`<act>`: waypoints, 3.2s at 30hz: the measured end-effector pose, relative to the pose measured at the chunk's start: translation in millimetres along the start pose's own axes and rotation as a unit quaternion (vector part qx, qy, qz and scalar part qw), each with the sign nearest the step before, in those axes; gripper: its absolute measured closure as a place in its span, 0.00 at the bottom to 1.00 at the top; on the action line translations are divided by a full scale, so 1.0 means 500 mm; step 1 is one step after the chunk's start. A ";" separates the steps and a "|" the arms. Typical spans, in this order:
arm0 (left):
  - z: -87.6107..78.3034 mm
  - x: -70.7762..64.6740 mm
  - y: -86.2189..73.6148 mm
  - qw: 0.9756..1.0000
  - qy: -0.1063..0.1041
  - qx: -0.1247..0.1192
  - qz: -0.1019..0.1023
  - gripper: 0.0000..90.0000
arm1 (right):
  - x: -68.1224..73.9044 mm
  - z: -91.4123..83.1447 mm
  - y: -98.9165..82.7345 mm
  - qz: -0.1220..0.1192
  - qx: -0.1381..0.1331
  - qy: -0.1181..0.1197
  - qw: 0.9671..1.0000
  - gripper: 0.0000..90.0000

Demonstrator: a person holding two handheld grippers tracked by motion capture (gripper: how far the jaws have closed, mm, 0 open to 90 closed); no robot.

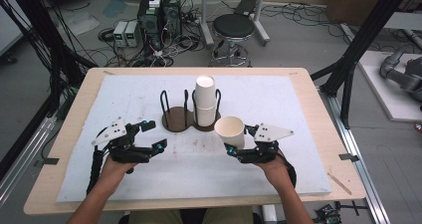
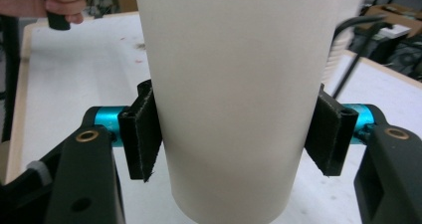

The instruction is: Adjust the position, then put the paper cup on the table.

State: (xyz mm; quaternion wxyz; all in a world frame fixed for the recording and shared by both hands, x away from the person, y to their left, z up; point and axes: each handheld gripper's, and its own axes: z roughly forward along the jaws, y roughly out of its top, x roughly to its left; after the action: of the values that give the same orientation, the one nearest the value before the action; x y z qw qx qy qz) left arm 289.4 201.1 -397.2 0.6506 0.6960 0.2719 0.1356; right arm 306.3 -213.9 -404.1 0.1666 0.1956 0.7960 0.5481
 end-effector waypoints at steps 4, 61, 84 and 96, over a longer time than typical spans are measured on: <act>-0.009 0.006 0.003 1.000 0.006 -0.006 0.001 0.19 | -0.013 -0.025 -0.017 0.014 -0.019 -0.027 0.999 0.37; -0.059 0.050 -0.055 0.998 0.056 -0.006 -0.020 0.19 | -0.162 -0.009 -0.070 0.140 0.004 -0.228 0.964 0.36; -0.060 0.050 -0.061 0.998 0.058 -0.001 -0.025 0.20 | -0.190 0.033 -0.091 0.177 0.128 -0.261 0.940 0.36; -0.061 0.049 -0.062 0.998 0.057 0.001 -0.026 0.20 | -0.174 0.002 -0.108 0.176 0.148 -0.243 0.942 0.36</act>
State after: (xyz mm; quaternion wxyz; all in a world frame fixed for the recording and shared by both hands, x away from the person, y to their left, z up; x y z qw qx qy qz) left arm 286.4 240.2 -427.9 0.6370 0.6802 0.3267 0.1574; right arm 375.2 -273.6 -450.6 0.2252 0.4824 0.7563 0.3803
